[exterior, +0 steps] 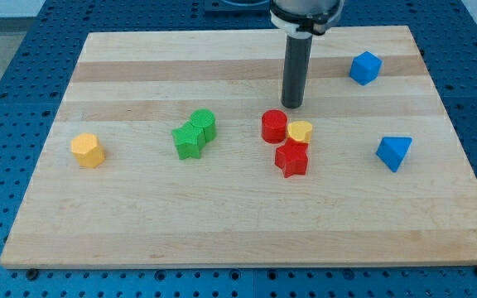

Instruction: Slightly move the red circle into the red star

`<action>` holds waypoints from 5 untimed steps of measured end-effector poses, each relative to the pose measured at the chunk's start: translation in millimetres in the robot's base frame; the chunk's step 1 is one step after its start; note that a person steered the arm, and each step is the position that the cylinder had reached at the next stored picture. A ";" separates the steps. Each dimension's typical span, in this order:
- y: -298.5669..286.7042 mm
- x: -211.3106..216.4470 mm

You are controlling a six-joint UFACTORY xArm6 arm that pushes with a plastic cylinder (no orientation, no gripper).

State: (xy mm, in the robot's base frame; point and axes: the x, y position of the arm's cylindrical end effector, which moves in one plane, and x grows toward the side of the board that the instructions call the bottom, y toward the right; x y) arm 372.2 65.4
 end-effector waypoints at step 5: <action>-18.9 39.9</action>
State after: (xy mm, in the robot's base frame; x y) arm 412.2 46.5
